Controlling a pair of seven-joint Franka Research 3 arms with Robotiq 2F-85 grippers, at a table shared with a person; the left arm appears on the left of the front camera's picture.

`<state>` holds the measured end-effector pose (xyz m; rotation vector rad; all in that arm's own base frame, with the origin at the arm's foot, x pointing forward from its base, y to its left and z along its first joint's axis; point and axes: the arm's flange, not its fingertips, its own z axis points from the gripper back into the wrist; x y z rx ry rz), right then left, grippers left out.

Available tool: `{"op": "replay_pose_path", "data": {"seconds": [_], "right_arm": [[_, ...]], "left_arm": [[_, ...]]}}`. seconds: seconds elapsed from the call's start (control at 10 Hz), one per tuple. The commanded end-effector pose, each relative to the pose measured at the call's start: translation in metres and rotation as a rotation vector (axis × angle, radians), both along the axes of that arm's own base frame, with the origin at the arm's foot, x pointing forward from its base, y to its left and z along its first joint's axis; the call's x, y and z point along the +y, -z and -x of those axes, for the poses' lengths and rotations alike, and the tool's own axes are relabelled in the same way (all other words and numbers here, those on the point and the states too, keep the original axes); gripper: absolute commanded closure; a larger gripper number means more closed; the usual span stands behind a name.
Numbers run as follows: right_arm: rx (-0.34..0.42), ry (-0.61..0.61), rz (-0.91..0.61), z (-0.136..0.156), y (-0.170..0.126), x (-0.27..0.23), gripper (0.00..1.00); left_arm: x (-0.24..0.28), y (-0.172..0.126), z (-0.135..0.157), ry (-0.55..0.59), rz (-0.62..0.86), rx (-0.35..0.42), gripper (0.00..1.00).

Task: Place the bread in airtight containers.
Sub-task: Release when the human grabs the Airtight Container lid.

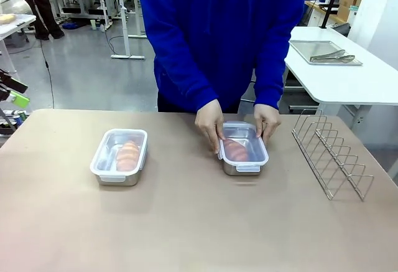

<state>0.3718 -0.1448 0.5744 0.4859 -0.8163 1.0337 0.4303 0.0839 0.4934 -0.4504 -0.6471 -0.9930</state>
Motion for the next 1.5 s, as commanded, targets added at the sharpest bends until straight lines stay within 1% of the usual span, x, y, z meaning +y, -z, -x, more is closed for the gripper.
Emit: {"op": "replay_pose_path", "data": {"seconds": [0.0,1.4], "right_arm": [[0.003,-0.001,-0.002,-0.0005,-0.0022,0.0008,0.00],[0.003,-0.001,-0.002,-0.0005,-0.0022,0.0008,0.00]], "left_arm": [[0.0008,-0.0010,0.0010,0.021,0.005,-0.011,0.00],[0.0008,-0.0010,0.0010,0.021,0.005,-0.011,0.00]]}}
